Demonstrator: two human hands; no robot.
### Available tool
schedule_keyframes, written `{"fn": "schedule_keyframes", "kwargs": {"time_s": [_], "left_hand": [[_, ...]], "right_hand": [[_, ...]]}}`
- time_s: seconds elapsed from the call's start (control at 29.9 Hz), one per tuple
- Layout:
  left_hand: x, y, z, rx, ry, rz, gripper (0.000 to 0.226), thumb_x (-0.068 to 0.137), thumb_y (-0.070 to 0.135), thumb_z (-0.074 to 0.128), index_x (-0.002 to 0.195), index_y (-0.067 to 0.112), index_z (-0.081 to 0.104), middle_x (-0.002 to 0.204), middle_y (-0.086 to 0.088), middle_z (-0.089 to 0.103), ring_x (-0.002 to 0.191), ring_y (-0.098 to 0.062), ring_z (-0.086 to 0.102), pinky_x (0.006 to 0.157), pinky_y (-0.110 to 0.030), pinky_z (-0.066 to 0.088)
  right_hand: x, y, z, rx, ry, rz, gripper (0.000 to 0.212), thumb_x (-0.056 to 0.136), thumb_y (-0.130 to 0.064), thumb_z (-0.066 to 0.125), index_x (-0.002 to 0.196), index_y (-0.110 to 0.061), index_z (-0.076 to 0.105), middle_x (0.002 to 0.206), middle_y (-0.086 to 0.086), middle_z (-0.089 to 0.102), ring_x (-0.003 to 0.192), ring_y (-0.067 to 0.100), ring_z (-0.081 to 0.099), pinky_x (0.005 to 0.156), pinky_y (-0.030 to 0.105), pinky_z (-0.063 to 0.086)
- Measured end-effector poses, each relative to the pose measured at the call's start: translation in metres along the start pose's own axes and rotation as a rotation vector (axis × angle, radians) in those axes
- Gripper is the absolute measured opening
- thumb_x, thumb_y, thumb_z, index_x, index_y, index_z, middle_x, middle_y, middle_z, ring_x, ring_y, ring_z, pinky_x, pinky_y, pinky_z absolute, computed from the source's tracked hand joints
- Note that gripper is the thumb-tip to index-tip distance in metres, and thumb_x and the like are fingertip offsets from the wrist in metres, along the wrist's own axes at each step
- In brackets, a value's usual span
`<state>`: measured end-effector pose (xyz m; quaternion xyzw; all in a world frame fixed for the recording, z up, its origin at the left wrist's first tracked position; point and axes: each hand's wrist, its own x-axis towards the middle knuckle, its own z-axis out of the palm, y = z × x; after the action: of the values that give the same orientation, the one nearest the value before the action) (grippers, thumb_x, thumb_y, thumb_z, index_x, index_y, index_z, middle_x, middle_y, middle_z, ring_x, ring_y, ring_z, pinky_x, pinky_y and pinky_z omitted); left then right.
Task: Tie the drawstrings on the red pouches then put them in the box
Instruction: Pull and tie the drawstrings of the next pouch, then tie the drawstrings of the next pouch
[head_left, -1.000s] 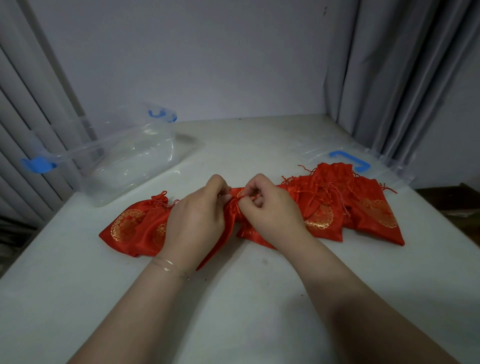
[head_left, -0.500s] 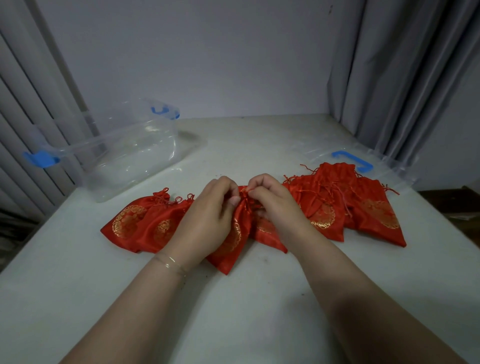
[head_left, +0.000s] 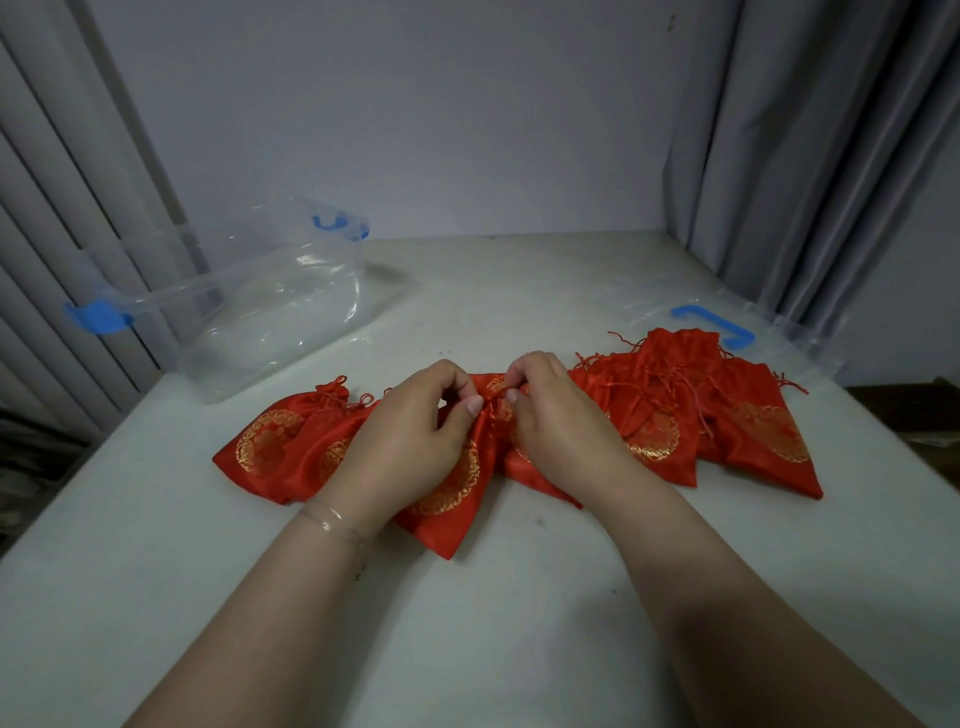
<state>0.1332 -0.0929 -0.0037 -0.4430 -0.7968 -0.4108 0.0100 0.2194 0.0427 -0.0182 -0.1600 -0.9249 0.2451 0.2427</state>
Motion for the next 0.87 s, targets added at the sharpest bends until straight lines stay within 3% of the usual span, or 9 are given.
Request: {"fn": "schedule_keyframes", "kwargs": {"time_s": [0.13,0.23,0.4,0.47,0.54,0.64,0.7,0.77,0.87], "left_hand": [[0.006,-0.014,-0.012,0.071,0.277,-0.126,0.007,0.089,0.025,0.060,0.082,0.024,0.059,0.075,0.012,0.058,0.065,-0.006,0.050,0.054,-0.015,0.028],[0.012,-0.032,-0.026,0.130,0.445,-0.229,0.009,0.088,0.025,0.061,0.095,0.019,0.063,0.101,0.002,0.062,0.090,-0.016,0.055,0.073,-0.023,0.035],[0.012,-0.063,-0.028,0.445,0.222,-0.476,0.046,0.085,0.035,0.065,0.122,0.011,0.050,0.128,-0.019,0.045,0.119,-0.041,0.041,0.097,-0.047,0.036],[0.010,-0.064,-0.022,0.554,0.195,-0.448,0.049,0.085,0.039,0.064,0.123,0.012,0.050,0.135,-0.018,0.042,0.124,-0.041,0.036,0.101,-0.049,0.033],[0.011,-0.059,-0.019,0.564,0.315,-0.308,0.043,0.085,0.038,0.064,0.119,0.014,0.055,0.137,-0.016,0.044,0.128,-0.038,0.035,0.105,-0.048,0.028],[0.012,-0.040,-0.018,0.474,0.483,-0.011,0.020,0.089,0.029,0.061,0.103,0.015,0.062,0.120,-0.006,0.059,0.116,-0.027,0.046,0.098,-0.035,0.034],[0.010,-0.027,-0.012,0.404,0.428,0.122,0.017,0.092,0.030,0.054,0.090,0.016,0.064,0.097,0.000,0.065,0.096,-0.023,0.053,0.082,-0.030,0.037],[0.008,-0.019,-0.002,0.412,0.254,0.140,0.036,0.092,0.043,0.041,0.082,0.018,0.064,0.082,0.002,0.064,0.083,-0.022,0.053,0.071,-0.032,0.038],[0.009,-0.021,0.015,0.610,-0.082,0.097,0.064,0.081,0.062,0.016,0.085,0.022,0.066,0.083,0.002,0.062,0.088,-0.022,0.051,0.074,-0.034,0.039]], "right_hand": [[0.003,0.012,-0.006,0.065,0.055,0.108,0.033,0.092,-0.028,0.054,0.124,-0.018,0.047,0.117,0.002,0.053,0.103,0.020,0.054,0.091,0.036,0.044],[0.003,0.019,-0.010,-0.056,0.040,0.193,0.030,0.090,-0.034,0.056,0.117,-0.020,0.055,0.118,0.003,0.053,0.113,0.023,0.048,0.098,0.037,0.040],[-0.001,0.017,-0.008,-0.257,-0.146,0.180,0.044,0.087,-0.045,0.057,0.126,-0.025,0.054,0.129,0.001,0.048,0.125,0.022,0.037,0.104,0.036,0.028],[-0.001,0.019,-0.008,-0.304,-0.186,0.180,0.043,0.087,-0.045,0.057,0.126,-0.026,0.053,0.131,0.001,0.047,0.126,0.022,0.036,0.104,0.035,0.026],[0.000,0.019,-0.008,-0.330,-0.191,0.169,0.026,0.089,-0.037,0.058,0.113,-0.028,0.061,0.126,0.001,0.050,0.122,0.022,0.039,0.102,0.033,0.027],[0.001,0.017,-0.005,-0.358,-0.214,0.138,0.014,0.089,-0.026,0.057,0.099,-0.031,0.066,0.116,0.000,0.055,0.116,0.022,0.044,0.098,0.033,0.028],[0.001,0.016,-0.005,-0.324,-0.215,0.138,0.012,0.088,-0.025,0.058,0.096,-0.031,0.065,0.112,-0.001,0.057,0.113,0.021,0.048,0.096,0.034,0.030],[0.002,0.016,-0.003,-0.276,-0.213,0.120,0.011,0.086,-0.027,0.060,0.096,-0.030,0.064,0.110,-0.003,0.060,0.109,0.020,0.052,0.095,0.035,0.035],[0.001,0.014,0.001,-0.118,-0.229,0.099,0.012,0.088,-0.024,0.058,0.099,-0.026,0.063,0.104,-0.004,0.064,0.101,0.017,0.058,0.086,0.032,0.044]]}}
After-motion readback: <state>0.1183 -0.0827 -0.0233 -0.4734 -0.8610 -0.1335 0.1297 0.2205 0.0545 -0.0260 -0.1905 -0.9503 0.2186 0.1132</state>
